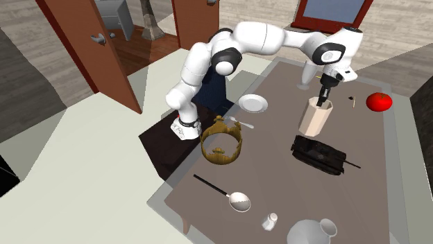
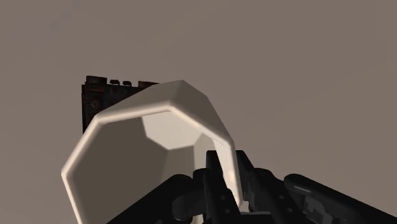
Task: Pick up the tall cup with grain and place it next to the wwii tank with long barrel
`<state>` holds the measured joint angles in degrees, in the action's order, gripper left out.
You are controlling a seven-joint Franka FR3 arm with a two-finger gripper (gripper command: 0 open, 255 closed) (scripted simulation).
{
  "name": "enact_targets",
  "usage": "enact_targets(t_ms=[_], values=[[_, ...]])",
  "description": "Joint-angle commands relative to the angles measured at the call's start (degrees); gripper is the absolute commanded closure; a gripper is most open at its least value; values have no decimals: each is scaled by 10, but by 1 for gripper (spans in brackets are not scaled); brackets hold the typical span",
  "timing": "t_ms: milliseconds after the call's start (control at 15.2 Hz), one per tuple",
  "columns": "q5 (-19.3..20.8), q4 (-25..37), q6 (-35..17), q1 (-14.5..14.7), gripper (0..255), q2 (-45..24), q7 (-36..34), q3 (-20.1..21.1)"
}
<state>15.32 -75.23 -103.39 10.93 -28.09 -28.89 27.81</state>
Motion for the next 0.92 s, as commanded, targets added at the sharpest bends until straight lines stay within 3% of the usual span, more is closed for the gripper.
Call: enact_targets(t_ms=[0,858], values=[[1,-16,-16,-2,255,0,-2,-1],[13,-94,-107,-9,255,-15,-14,-7]])
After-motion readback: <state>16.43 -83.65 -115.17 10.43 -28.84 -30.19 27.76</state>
